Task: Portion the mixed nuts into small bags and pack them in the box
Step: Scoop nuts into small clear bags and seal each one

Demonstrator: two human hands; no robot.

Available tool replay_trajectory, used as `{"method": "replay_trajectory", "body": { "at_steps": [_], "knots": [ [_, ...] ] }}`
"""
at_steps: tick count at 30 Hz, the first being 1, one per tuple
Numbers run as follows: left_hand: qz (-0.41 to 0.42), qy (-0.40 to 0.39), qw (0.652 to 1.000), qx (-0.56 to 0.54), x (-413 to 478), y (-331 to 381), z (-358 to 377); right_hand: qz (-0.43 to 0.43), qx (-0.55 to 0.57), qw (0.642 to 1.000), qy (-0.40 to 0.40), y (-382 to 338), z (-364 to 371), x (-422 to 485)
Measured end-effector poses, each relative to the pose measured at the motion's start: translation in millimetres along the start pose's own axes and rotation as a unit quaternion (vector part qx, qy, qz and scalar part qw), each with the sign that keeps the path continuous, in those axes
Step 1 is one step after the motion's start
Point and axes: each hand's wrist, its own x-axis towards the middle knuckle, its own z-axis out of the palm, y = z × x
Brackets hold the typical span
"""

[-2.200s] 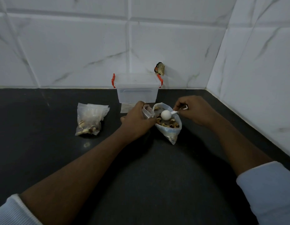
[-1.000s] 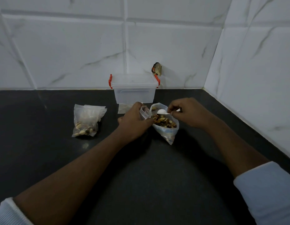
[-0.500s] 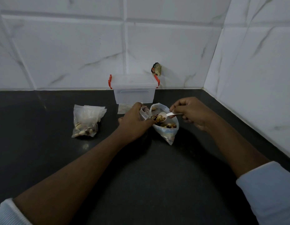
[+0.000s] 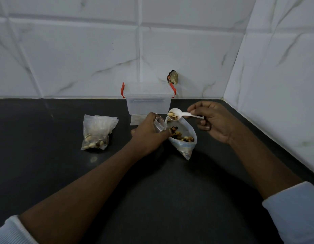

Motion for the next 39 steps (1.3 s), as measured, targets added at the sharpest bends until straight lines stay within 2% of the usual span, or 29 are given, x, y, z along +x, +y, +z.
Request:
{"method": "replay_trajectory", "body": {
  "at_steps": [4,8,12,15,17,19,23,27,32,36,39],
  "knots": [
    [-0.003,-0.006,1.0,-0.009,-1.5,1.3,0.0,-0.047,-0.081,0.994,-0.05,1.3,18.6,-5.7],
    [0.0,0.008,1.0,-0.021,-1.1,-1.2,1.2,-0.111,-0.208,0.967,-0.092,-0.6,27.2,-12.7],
    [0.001,0.012,1.0,-0.028,0.4,-4.6,2.0,-0.152,-0.232,0.956,-0.097,-2.8,24.6,-14.5],
    [0.002,0.008,1.0,-0.018,1.0,-6.9,2.0,-0.166,-0.231,0.957,-0.061,-2.5,17.1,-11.3],
    [-0.002,-0.001,1.0,-0.016,1.0,-5.6,1.7,-0.171,-0.252,0.952,-0.029,-3.7,6.9,-8.7],
    [-0.01,-0.007,1.0,-0.016,1.4,-4.0,1.2,-0.165,-0.32,0.933,-0.026,-5.0,-3.0,-6.9],
    [-0.014,-0.007,1.0,-0.013,1.8,-3.6,1.4,-0.103,-0.436,0.888,-0.104,0.8,-2.5,-6.5],
    [-0.017,-0.012,1.0,-0.017,1.7,-2.6,1.0,-0.134,-0.499,0.855,-0.04,2.7,-5.8,-1.9],
    [-0.012,-0.013,1.0,-0.014,1.0,-1.9,0.3,-0.175,-0.458,0.871,0.009,7.8,-7.8,0.4],
    [-0.015,-0.007,1.0,-0.007,2.0,-2.3,0.9,-0.143,-0.501,0.853,-0.032,16.0,5.2,5.0],
    [-0.014,-0.003,1.0,0.0,3.1,-3.6,0.9,-0.125,-0.52,0.845,-0.009,7.7,-1.0,3.8]
  ]
}}
